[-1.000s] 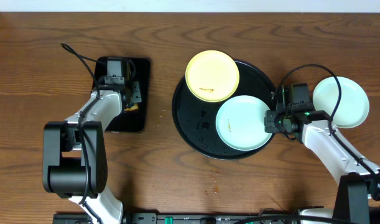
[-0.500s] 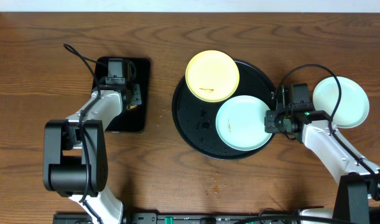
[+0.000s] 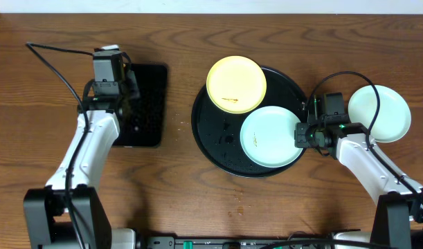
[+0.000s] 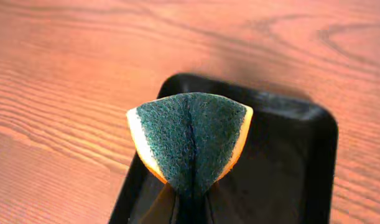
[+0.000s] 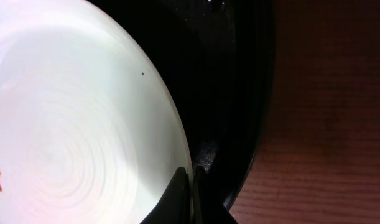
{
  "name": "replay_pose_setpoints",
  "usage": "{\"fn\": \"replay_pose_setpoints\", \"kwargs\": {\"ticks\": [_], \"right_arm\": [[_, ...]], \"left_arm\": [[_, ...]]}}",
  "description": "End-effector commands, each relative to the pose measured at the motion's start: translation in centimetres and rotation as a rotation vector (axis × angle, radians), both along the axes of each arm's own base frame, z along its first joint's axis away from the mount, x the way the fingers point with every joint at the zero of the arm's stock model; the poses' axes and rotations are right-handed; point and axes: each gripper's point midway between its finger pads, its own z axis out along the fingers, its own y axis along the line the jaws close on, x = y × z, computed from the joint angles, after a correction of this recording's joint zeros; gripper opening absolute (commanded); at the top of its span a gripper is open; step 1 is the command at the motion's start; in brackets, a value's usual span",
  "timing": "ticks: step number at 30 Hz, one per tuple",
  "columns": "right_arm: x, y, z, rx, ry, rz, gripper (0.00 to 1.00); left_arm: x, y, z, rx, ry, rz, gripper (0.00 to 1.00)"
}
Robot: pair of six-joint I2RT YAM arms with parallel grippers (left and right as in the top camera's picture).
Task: Clean dirty plates on tray and stack at the side
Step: 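Lower the left gripper into the black tray and grasp the sponge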
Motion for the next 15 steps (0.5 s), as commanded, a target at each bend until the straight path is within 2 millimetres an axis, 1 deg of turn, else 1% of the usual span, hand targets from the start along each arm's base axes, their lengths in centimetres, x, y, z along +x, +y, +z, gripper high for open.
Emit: {"fn": "replay_pose_setpoints", "kwargs": {"ticks": [1,5,13,15], "right_arm": [[-0.3,0.3,-0.2,0.005,0.010,0.004,0.01],[-0.3,0.3,-0.2,0.005,0.010,0.004,0.01],[-0.3,0.4,-0.2,0.006,0.009,0.004,0.01],[-0.3,0.4,-0.2,0.006,0.009,0.004,0.01]], "left_arm": [[0.4,0.5,1.8,0.025,-0.036,0.010,0.07],[0.1,0.5,1.5,0.024,-0.021,0.009,0.07],[-1.6,0.4,-0.1,-0.012,0.063,0.043,0.07],[-1.7,0.0,-0.3,-0.031,0.072,0.025,0.08]]}}
